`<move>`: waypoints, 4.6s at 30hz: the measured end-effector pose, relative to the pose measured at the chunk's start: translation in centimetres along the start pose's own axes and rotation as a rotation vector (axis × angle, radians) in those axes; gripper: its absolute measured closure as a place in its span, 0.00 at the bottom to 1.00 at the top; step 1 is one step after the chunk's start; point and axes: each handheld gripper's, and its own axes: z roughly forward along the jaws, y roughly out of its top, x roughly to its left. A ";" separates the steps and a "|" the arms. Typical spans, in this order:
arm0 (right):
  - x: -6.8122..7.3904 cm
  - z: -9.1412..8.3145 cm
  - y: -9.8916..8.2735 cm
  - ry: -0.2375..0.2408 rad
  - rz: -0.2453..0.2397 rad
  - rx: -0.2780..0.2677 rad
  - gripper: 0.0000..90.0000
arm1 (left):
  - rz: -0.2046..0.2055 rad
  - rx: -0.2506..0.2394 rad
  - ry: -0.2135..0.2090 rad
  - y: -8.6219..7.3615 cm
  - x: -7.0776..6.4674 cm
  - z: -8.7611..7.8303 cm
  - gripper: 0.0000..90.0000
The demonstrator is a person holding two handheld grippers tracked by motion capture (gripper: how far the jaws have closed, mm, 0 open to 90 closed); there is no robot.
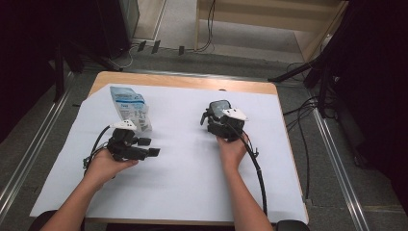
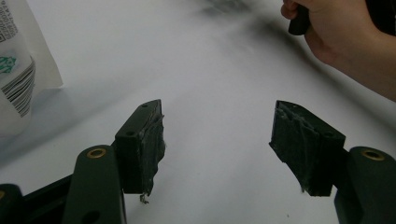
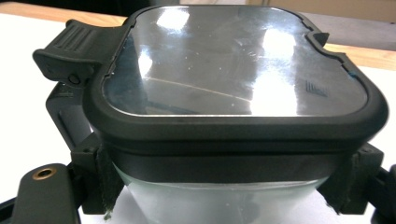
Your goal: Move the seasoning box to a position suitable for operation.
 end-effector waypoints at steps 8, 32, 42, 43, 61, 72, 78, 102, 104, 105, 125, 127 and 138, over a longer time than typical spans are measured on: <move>0.8 -3.1 1.6 0.138 -0.035 -0.016 0.18 | -0.003 -0.004 0.002 0.0 0.0 0.0 0.39; 6.1 -4.3 -1.2 0.548 -0.266 0.002 0.18 | -0.013 -0.017 0.007 -0.2 0.9 -1.1 0.42; 6.4 -2.6 -2.5 0.601 -0.318 0.072 0.18 | -0.010 -0.011 0.016 -0.3 1.1 -1.2 0.42; 6.4 -2.6 -2.5 0.601 -0.318 0.072 0.18 | -0.006 -0.009 0.012 -0.3 1.1 -1.1 0.42; 5.9 -3.4 -2.6 0.582 -0.326 0.122 0.14 | 0.002 -0.048 0.003 0.0 1.2 -0.7 0.45; 3.7 -7.5 -1.3 0.596 -0.299 0.099 0.22 | 0.096 0.014 -0.060 2.1 0.1 0.4 0.97; 2.2 -8.9 -1.1 0.632 -0.205 0.093 0.53 | 0.135 0.019 -0.074 3.4 -0.5 0.5 1.00; 3.0 -7.3 -1.8 0.542 -0.117 0.137 1.00 | 0.125 -0.004 -0.120 4.0 0.8 4.4 1.00; 3.0 -7.2 -1.8 0.540 -0.119 0.132 1.00 | 0.121 0.001 -0.121 3.9 0.9 4.4 1.00; 3.0 -7.1 -1.8 0.540 -0.116 0.131 1.00 | 0.116 0.001 -0.124 3.9 0.9 4.4 1.00; 3.2 -4.6 -0.8 0.517 -0.085 0.149 1.00 | 0.101 0.003 -0.114 2.0 -1.2 3.9 1.00; 3.2 -4.4 -0.7 0.517 -0.084 0.153 1.00 | 0.093 -0.005 -0.127 1.8 -1.4 4.0 1.00; 2.9 -3.5 -0.1 0.527 -0.078 0.160 1.00 | 0.093 0.006 -0.122 1.4 -2.3 4.6 1.00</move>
